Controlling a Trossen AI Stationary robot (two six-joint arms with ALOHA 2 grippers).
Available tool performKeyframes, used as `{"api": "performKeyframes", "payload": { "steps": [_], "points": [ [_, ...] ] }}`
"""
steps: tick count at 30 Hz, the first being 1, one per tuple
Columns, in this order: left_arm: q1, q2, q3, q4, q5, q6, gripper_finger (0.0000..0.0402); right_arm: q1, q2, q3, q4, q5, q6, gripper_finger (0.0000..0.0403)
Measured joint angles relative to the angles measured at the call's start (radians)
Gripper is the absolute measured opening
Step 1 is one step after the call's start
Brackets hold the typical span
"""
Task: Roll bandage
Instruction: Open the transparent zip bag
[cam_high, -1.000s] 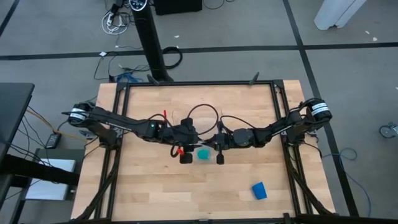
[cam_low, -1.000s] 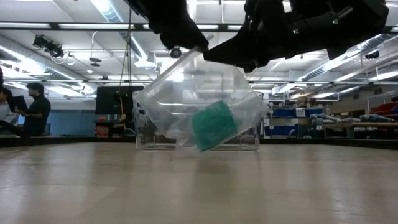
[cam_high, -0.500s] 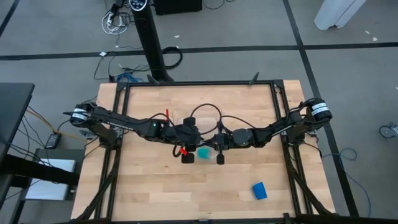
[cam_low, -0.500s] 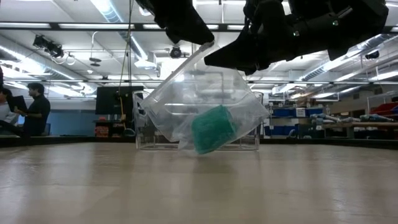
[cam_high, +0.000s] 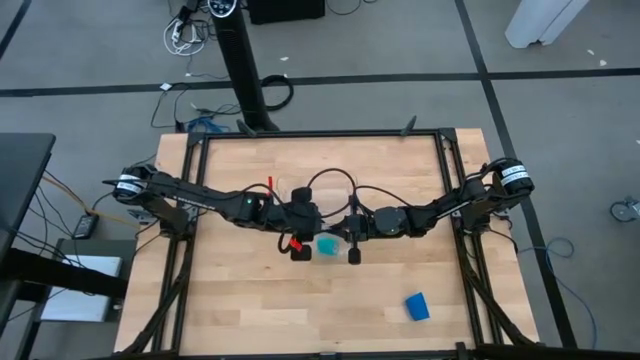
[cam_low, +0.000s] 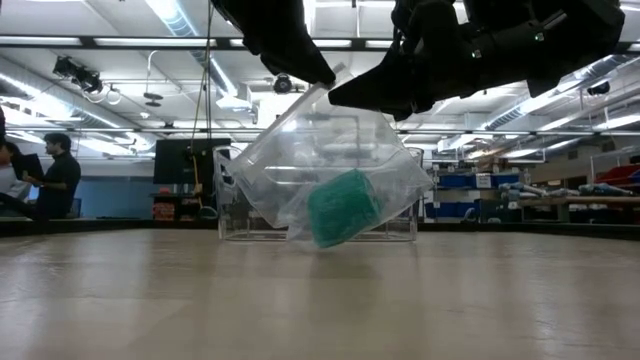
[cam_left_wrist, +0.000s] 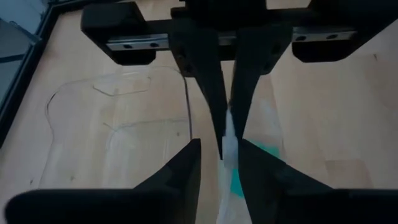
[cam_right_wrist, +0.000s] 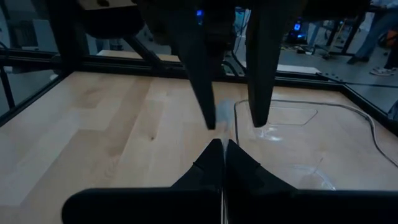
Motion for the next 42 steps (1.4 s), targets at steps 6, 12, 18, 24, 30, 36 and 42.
{"api": "performKeyframes", "payload": {
  "steps": [6,12,18,24,30,36,42],
  "points": [
    [0.0,0.002,0.0,-0.005,-0.015,0.002,0.0048,0.0,0.0,0.0,0.002,0.0,0.0,0.0],
    [0.0,0.002,0.0,-0.004,-0.017,0.018,0.0019,0.0,0.0,0.0,0.001,-0.005,0.001,0.0001],
    [0.0,0.002,0.0,-0.004,-0.017,0.018,0.0028,0.0,-0.004,0.0,-0.003,-0.003,-0.001,0.002],
    [0.0,0.002,-0.001,-0.009,0.007,0.008,0.0026,-0.003,-0.038,0.0,-0.059,0.001,0.0,0.0057],
    [-0.001,0.002,-0.001,-0.022,0.012,0.004,0.0026,-0.004,-0.058,0.0,-0.055,0.003,-0.01,0.0075],
    [-0.001,0.002,-0.001,-0.025,0.013,0.003,0.0026,-0.006,-0.06,0.0,-0.053,-0.008,-0.027,0.0059],
    [-0.001,0.002,-0.002,-0.012,0.012,0.003,0.0026,-0.008,-0.055,0.0,-0.062,-0.031,-0.033,0.0006]
  ]
}}
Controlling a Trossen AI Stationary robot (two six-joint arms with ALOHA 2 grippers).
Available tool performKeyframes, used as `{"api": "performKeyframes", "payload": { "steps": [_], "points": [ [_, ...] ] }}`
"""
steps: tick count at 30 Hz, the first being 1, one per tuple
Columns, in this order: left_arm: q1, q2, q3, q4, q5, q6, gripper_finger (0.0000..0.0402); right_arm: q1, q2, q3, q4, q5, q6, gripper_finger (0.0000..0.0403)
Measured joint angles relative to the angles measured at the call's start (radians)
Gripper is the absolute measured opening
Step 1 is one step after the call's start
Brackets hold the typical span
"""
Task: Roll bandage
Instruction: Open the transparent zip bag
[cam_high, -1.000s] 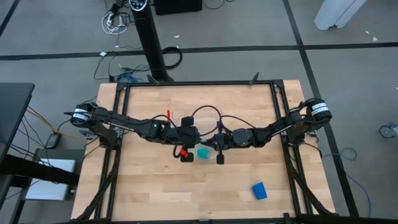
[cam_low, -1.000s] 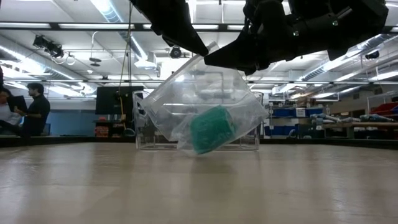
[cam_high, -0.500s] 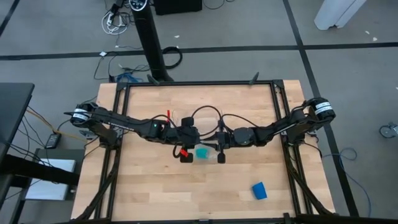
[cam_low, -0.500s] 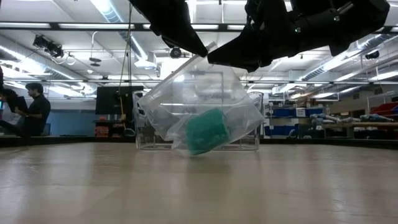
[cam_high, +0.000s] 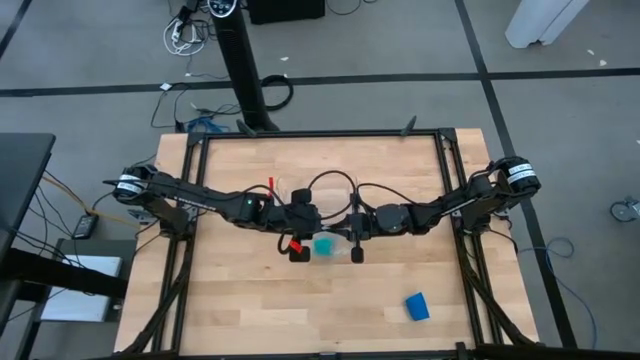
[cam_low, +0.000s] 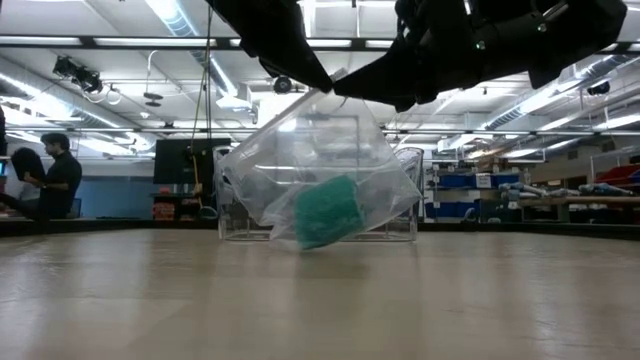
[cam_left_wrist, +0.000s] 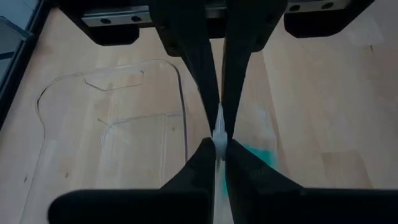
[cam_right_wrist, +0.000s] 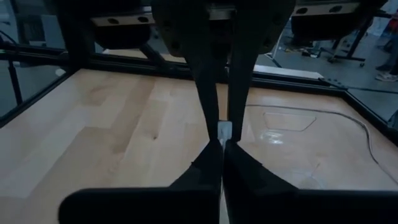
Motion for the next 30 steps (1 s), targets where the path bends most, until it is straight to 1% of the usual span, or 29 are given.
{"api": "performKeyframes", "payload": {
  "steps": [6,16,21,25,30],
  "points": [
    [0.0,0.0,0.0,-0.019,-0.002,-0.021,0.0026,0.0,-0.002,0.0,0.0,0.028,-0.013,0.0001],
    [0.0,0.0,0.001,-0.119,0.002,-0.053,0.0026,0.0,-0.002,0.0,0.0,0.029,-0.006,0.0],
    [-0.004,-0.003,0.009,-0.111,0.003,-0.053,0.0026,0.0,-0.003,0.0,-0.006,0.014,0.006,0.0003],
    [-0.011,-0.003,0.042,-0.134,0.003,-0.052,0.0026,-0.001,-0.004,0.0,-0.009,0.012,0.014,0.0026],
    [-0.013,-0.003,0.085,-0.195,0.002,-0.052,0.0026,0.0,-0.023,0.0,-0.021,-0.006,0.02,0.0084]
  ]
}}
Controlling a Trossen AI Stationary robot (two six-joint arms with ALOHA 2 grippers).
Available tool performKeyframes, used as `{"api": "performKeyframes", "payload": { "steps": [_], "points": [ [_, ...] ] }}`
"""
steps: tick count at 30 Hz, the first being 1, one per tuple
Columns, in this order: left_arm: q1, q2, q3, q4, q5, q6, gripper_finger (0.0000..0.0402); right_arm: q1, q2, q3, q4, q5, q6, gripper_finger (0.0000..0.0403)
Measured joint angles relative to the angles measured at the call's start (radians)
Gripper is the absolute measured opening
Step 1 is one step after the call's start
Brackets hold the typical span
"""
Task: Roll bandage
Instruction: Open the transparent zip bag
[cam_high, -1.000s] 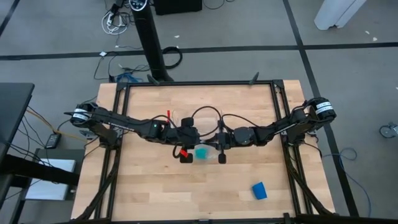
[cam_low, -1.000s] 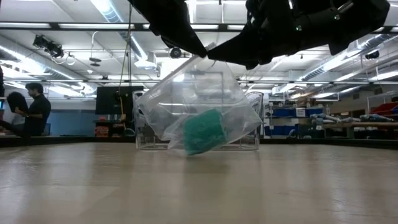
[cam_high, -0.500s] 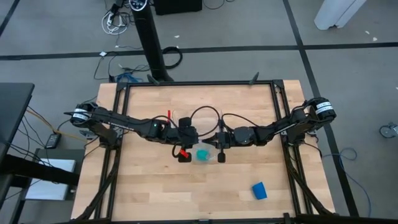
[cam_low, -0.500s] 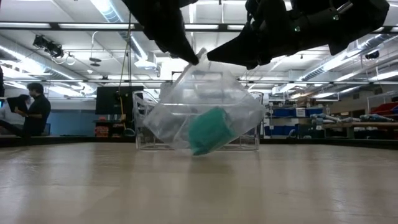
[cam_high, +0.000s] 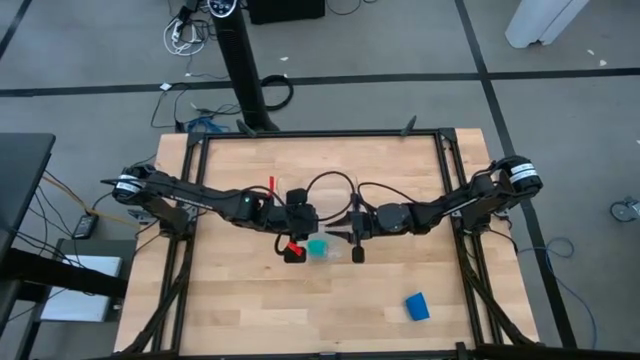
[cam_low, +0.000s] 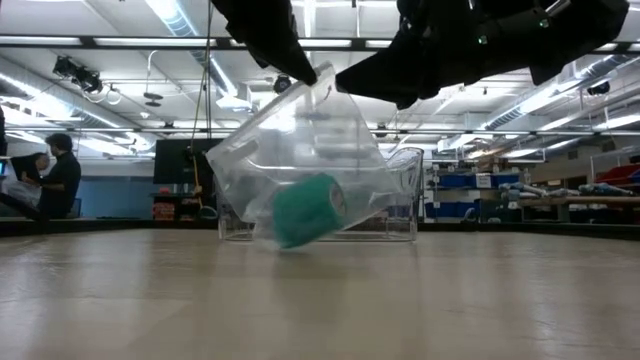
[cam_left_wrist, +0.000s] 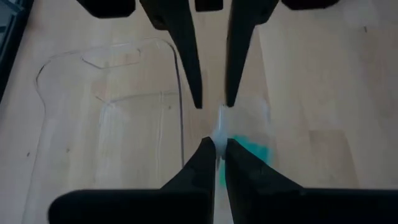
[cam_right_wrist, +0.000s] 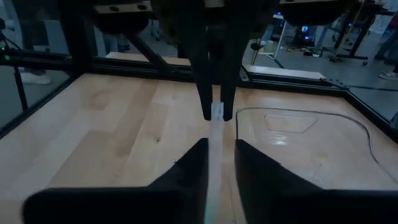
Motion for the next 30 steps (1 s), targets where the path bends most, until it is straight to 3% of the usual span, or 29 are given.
{"api": "performKeyframes", "payload": {
  "steps": [7,14,19,25,30],
  "points": [
    [0.0,0.0,0.017,-0.011,-0.006,0.0,0.0026,0.0,-0.052,0.0,-0.057,-0.042,0.064,0.0147],
    [0.0,0.0,0.031,0.011,-0.014,0.005,0.0026,-0.003,-0.037,0.01,-0.068,-0.046,0.066,0.0149],
    [0.001,0.0,0.031,0.056,-0.015,0.025,0.0026,-0.008,-0.038,0.024,-0.066,-0.012,0.034,0.0118],
    [0.001,0.001,0.031,0.08,-0.016,0.042,0.0026,-0.038,-0.037,0.024,-0.097,-0.026,0.031,0.0014],
    [0.001,0.002,0.031,0.083,-0.017,0.05,0.0029,-0.041,-0.036,0.024,-0.088,-0.047,0.035,0.0001]
  ]
}}
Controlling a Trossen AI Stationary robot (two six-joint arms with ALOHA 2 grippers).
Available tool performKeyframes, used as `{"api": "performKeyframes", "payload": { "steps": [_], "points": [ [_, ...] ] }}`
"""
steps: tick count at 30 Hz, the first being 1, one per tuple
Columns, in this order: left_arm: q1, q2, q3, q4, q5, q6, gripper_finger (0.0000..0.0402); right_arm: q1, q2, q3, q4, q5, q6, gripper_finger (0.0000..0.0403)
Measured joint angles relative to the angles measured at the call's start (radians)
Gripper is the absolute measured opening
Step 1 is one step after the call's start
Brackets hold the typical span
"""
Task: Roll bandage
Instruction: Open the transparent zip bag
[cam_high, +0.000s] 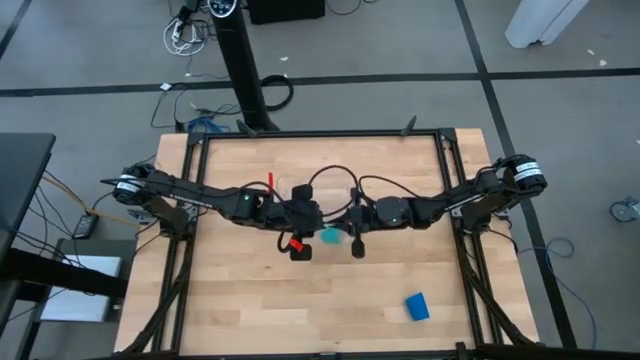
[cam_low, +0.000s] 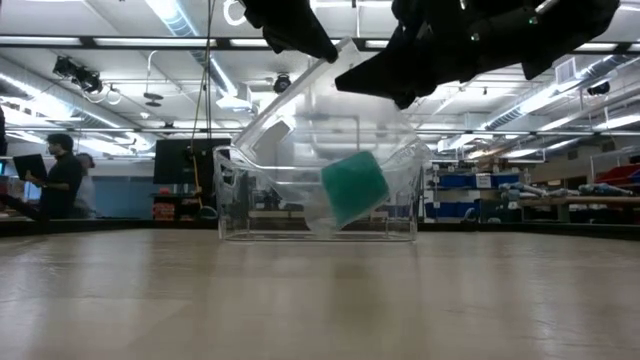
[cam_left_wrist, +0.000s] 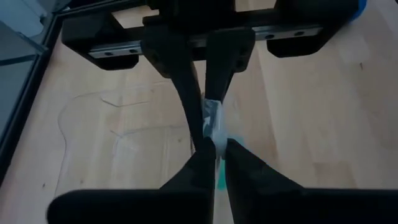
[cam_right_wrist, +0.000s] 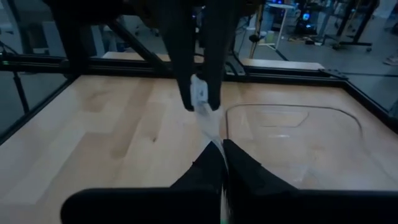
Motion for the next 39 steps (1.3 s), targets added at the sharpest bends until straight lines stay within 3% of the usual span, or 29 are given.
{"api": "performKeyframes", "payload": {
  "steps": [12,18,27,39],
  "points": [
    [0.0,0.0,0.0,0.035,-0.01,0.002,0.0098,0.002,0.0,0.0,-0.002,-0.005,-0.006,0.0],
    [0.0,0.0,0.0,0.028,-0.01,0.004,0.0084,0.002,0.0,0.0,0.017,-0.008,-0.007,0.0],
    [0.0,0.0,0.0,0.037,-0.01,0.025,0.003,0.002,0.0,-0.001,0.018,-0.022,-0.007,0.0],
    [0.0,0.012,-0.003,-0.01,-0.01,0.003,0.0029,0.002,0.0,-0.001,0.018,-0.022,-0.006,0.0]
  ]
}}
